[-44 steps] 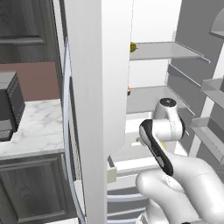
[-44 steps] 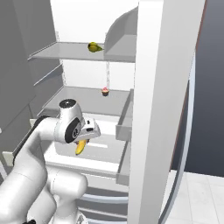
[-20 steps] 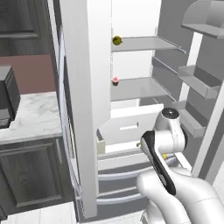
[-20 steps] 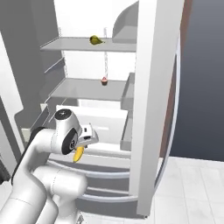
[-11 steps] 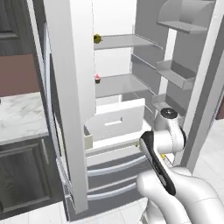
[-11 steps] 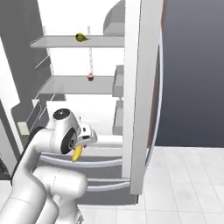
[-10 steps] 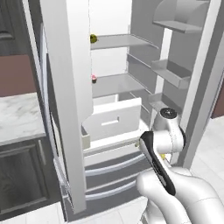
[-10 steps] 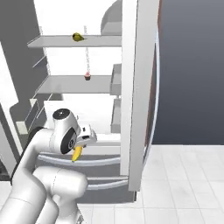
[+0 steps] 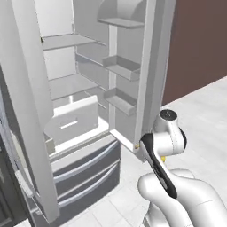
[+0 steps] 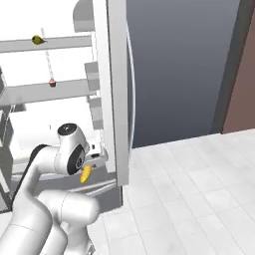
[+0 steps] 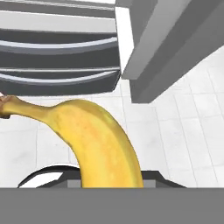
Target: Pick up the banana and pear from the fridge and place one fruit on each plate on the dining counter.
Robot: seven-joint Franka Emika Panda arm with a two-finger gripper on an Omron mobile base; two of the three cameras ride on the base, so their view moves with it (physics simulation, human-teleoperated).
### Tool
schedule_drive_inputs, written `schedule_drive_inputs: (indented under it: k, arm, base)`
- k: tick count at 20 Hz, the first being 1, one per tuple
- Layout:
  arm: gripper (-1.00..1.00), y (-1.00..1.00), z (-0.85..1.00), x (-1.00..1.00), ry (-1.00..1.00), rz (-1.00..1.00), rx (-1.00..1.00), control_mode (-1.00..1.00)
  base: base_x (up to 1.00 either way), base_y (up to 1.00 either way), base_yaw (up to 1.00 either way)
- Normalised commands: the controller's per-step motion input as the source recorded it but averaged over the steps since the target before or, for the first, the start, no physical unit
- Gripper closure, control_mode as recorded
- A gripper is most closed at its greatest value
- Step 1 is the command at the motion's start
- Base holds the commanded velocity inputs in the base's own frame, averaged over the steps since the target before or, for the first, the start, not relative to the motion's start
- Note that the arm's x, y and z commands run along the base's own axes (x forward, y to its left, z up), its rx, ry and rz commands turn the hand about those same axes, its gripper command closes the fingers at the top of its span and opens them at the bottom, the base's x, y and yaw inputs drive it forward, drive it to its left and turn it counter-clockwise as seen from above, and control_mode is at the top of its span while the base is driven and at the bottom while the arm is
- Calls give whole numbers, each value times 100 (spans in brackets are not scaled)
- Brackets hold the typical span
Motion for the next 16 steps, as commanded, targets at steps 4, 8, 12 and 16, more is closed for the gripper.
schedule_drive_inputs:
  k: [4, 8, 12, 16]
  arm:
    - [100, 0, 0, 0, 0, 0, 0, 100]
    - [100, 0, 0, 0, 0, 0, 0, 100]
    - [100, 0, 0, 0, 0, 0, 0, 100]
    - [100, 0, 0, 0, 0, 0, 0, 100]
  base:
    - [-41, -8, -61]
    - [-23, -25, -58]
    - [-13, -20, -52]
    - [-8, -44, -37]
